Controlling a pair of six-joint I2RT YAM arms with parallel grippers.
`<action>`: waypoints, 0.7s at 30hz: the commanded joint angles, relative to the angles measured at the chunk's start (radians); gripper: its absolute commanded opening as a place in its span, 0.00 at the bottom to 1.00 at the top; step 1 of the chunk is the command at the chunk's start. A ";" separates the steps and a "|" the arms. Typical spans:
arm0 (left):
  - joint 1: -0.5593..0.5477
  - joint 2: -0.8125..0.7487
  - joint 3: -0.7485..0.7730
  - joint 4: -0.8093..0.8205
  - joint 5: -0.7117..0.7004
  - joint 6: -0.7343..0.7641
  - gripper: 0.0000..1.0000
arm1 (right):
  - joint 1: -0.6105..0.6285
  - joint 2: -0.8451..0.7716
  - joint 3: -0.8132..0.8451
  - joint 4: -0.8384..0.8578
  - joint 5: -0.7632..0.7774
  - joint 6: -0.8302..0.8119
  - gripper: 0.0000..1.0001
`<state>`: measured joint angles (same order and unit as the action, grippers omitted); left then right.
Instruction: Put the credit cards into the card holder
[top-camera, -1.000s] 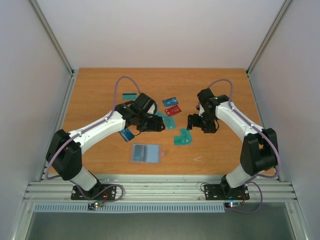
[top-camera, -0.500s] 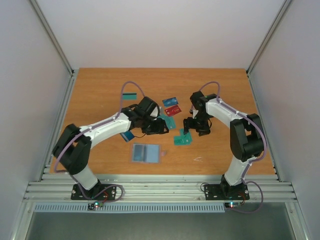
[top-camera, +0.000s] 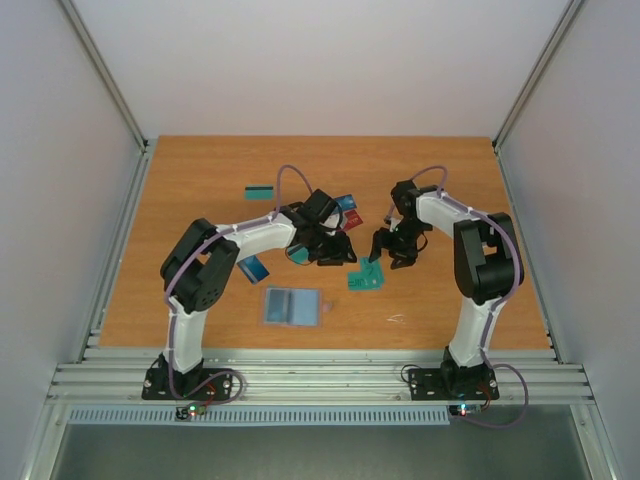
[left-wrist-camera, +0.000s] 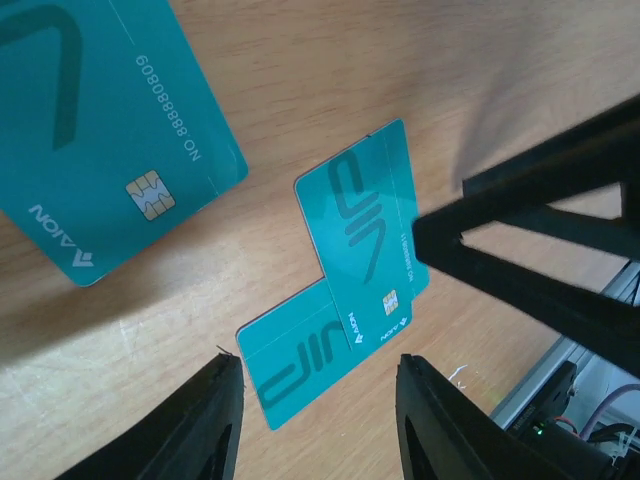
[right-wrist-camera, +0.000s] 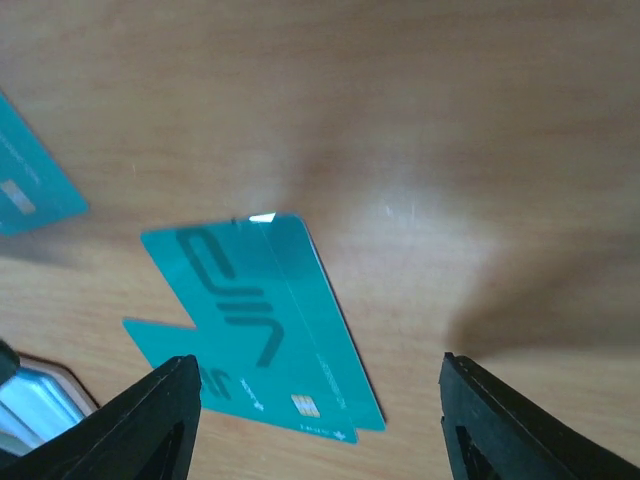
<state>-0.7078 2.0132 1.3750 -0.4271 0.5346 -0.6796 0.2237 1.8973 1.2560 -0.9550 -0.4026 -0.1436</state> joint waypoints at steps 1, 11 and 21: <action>0.000 -0.021 0.018 -0.017 0.000 0.034 0.43 | 0.013 0.063 0.113 -0.048 0.044 0.002 0.67; 0.016 -0.198 -0.149 -0.039 -0.075 0.070 0.43 | 0.182 0.160 0.254 -0.215 0.280 -0.042 0.85; 0.020 -0.361 -0.280 -0.048 -0.133 0.074 0.43 | 0.252 0.241 0.208 -0.226 0.443 -0.023 0.76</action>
<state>-0.6945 1.7088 1.1313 -0.4774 0.4377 -0.6209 0.4793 2.0975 1.5043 -1.1713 -0.0719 -0.1696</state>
